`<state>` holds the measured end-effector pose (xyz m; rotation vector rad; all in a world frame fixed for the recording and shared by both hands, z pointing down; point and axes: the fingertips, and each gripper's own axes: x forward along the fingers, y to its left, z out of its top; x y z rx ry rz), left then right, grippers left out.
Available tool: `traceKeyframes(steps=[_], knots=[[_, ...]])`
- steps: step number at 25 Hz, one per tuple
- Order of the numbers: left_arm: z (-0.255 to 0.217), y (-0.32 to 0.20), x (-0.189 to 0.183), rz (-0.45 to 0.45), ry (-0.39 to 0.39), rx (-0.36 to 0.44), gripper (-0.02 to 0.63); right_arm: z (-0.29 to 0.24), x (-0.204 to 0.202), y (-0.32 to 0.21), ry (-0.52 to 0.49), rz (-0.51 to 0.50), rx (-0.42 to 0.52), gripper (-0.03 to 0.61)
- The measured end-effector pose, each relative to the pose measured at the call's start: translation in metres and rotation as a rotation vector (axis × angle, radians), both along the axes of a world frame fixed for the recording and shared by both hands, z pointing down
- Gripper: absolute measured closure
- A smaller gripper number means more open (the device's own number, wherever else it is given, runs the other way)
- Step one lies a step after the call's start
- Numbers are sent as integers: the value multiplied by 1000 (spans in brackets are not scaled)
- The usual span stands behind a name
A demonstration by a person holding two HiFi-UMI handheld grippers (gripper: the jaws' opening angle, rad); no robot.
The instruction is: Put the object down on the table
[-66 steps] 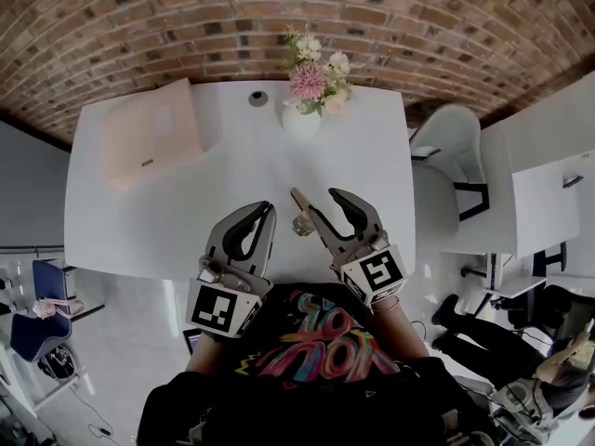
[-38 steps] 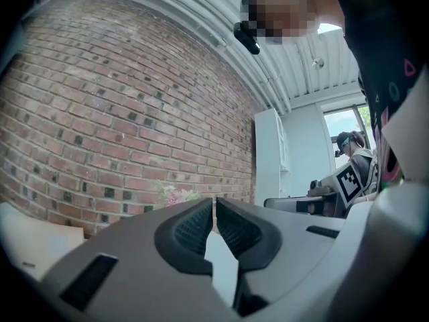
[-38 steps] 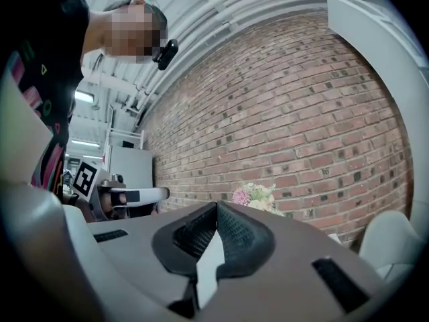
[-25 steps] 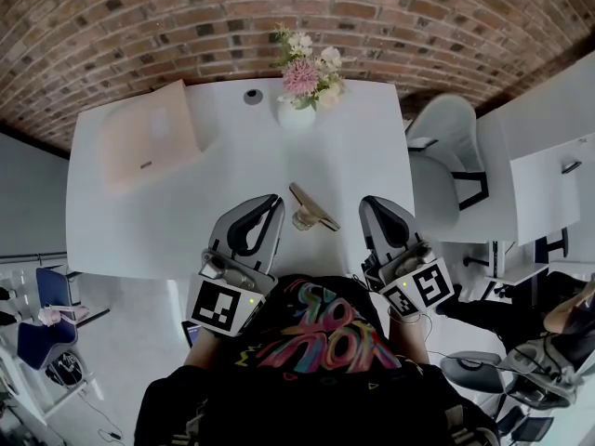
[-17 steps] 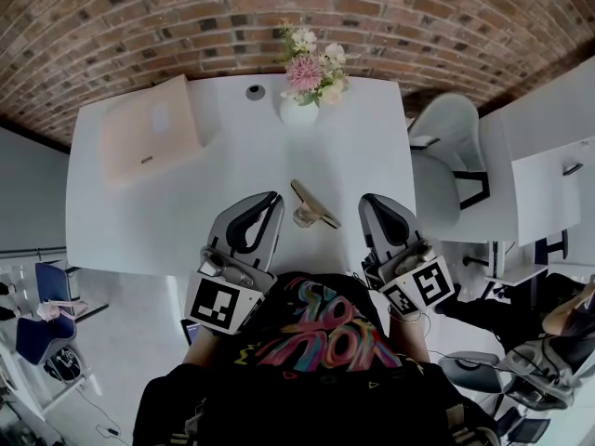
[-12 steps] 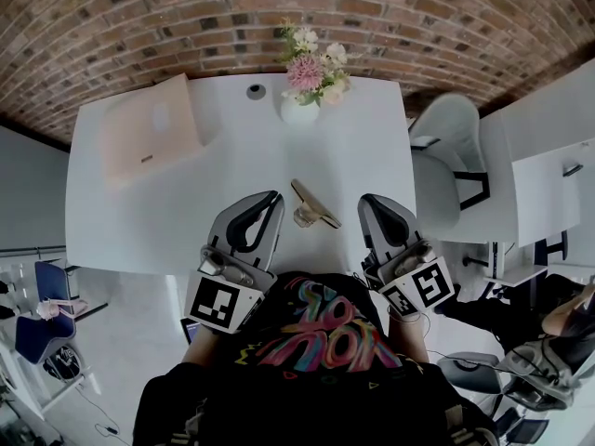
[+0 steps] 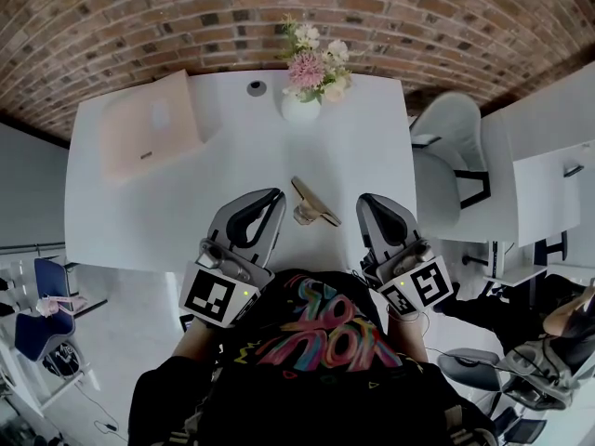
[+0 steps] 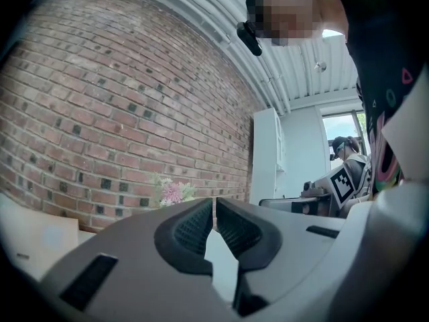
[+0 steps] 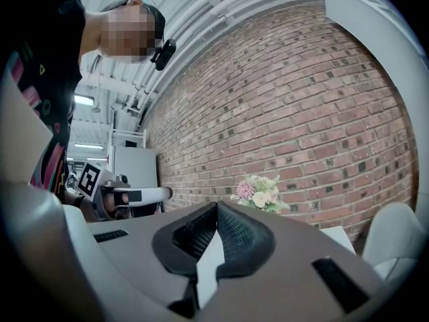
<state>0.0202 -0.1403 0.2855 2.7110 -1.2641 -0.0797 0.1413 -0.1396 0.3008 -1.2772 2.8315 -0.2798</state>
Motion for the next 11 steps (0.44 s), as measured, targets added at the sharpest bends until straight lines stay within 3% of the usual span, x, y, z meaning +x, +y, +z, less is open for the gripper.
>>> traceKeyframes(steps=[2,7,11], knots=[[5,3,-1,18,-25,-2,578,0,0,1,0,-4,1,561],[-4,-2,0,-5,23,8,578,-2,0,1,-1,-9,7,561],[1,-4,0,8,2,10,578,-1,1,-1,4,-16,10,561]])
